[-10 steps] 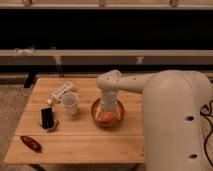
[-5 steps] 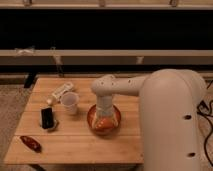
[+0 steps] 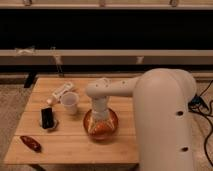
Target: Push the ceramic bowl across the table
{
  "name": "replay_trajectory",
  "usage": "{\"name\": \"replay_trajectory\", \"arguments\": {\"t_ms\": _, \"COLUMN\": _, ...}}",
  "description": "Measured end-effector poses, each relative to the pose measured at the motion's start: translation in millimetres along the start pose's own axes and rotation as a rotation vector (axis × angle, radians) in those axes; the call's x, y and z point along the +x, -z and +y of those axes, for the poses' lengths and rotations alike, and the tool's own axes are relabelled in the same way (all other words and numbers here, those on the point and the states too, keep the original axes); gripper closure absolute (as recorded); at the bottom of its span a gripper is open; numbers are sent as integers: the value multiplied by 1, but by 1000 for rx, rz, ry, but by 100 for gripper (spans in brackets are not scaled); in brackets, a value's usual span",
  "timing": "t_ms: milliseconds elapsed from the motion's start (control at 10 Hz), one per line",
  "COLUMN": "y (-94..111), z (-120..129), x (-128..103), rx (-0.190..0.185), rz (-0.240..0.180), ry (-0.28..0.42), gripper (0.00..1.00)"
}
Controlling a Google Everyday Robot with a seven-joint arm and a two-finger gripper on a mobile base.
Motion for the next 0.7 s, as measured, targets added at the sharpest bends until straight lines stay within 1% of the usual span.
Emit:
{"name": "replay_trajectory", "arguments": {"t_ms": 300, "y": 4, "z": 25, "x": 21, "rx": -17, "rz": 7, "ry": 51, "gripper": 20}}
{"name": "replay_trajectory", "arguments": {"t_ms": 400, "y": 5, "z": 29, "x": 26, "rx": -22, "rz": 8, "ry": 59, "gripper": 20}}
{"name": "replay_trajectory", "arguments": {"t_ms": 500, "y": 10, "z": 33, "x": 31, "rx": -39, "rz": -6, "ry": 63, "gripper": 20}}
{"name": "replay_trajectory", "arguments": {"t_ms": 600, "y": 17, "z": 31, "x": 33, "rx": -54, "rz": -35, "ry": 56, "gripper": 20}}
{"name": "replay_trajectory", "arguments": {"t_ms": 700, "y": 24, "z": 28, "x": 34, "rx": -61, "rz": -60, "ry": 46, "gripper": 20}}
